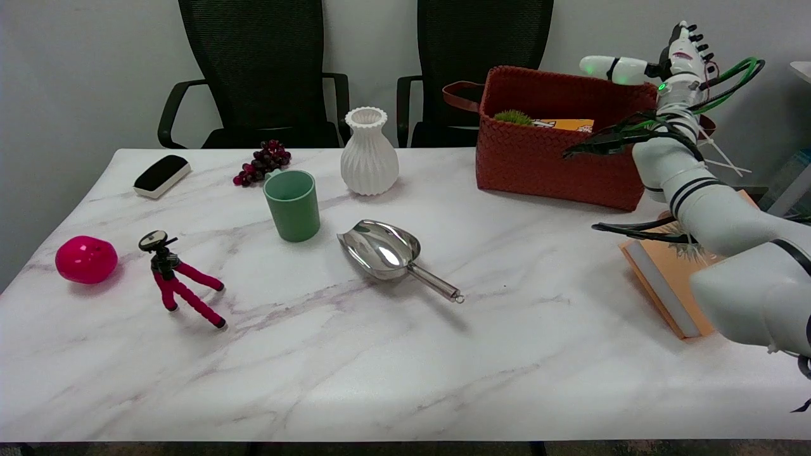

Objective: Place the potted plant into the brown storage basket.

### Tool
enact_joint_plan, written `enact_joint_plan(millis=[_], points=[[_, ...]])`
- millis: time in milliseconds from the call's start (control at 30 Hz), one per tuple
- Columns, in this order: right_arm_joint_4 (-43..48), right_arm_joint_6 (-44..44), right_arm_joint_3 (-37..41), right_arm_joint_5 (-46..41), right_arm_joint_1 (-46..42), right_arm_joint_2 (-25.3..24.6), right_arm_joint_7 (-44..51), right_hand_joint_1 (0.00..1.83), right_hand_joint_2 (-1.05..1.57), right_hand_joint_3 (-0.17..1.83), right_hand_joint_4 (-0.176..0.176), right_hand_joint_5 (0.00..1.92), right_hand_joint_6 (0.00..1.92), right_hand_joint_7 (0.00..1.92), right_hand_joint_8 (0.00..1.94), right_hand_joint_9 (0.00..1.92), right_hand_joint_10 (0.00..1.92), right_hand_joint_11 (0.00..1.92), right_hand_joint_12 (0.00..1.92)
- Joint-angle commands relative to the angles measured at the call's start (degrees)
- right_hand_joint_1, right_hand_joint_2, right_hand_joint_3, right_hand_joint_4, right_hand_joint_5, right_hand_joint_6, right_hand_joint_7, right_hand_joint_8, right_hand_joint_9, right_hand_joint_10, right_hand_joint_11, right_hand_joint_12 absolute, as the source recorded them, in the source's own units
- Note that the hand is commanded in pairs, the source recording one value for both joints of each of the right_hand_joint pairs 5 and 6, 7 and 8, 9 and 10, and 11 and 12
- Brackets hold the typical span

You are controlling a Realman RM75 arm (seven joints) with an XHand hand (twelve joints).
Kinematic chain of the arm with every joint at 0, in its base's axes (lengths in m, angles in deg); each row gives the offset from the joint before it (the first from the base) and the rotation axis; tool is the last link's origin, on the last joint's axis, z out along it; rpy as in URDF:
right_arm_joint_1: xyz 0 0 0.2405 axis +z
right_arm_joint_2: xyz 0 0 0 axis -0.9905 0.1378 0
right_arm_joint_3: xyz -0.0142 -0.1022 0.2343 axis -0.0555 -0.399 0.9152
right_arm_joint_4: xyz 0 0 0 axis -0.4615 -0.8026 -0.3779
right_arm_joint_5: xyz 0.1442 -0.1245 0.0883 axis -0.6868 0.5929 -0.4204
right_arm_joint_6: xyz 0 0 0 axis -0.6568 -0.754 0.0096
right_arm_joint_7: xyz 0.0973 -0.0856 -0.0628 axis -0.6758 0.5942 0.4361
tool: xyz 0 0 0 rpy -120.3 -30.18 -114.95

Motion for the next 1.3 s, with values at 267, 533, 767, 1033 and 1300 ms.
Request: enact_joint_plan(millis=[267, 533, 767, 1033, 1300], points=[[29.88, 0.53, 0.27, 5.79, -12.40, 4.86, -8.12, 0.63, 0.03, -0.17, 0.000, 0.00, 0.00, 0.00, 0.00, 0.00, 0.00, 0.00, 0.00], [44.60, 0.30, 0.27, 8.59, -18.49, 6.14, -8.12, 0.64, 0.02, -0.17, 0.000, 0.00, 0.00, 0.00, 0.00, 0.00, 0.00, 0.00, 0.00], [58.35, 0.07, -1.02, 8.59, -24.52, 6.98, -8.12, 0.64, 0.02, -0.17, 0.000, 0.00, 0.00, 0.00, 0.00, 0.00, 0.00, 0.00, 0.00], [69.39, -0.01, -4.87, 8.59, -30.29, 6.44, -9.07, 0.55, 0.23, -0.17, 0.000, 0.00, 0.00, 0.00, 0.00, 0.00, 0.00, 0.00, 0.00], [75.40, -0.01, -7.72, 8.67, -36.44, 3.28, -10.20, 0.47, 0.40, -0.17, 0.000, 0.00, 0.00, 0.00, 0.00, 0.00, 0.00, 0.00, 0.00]])
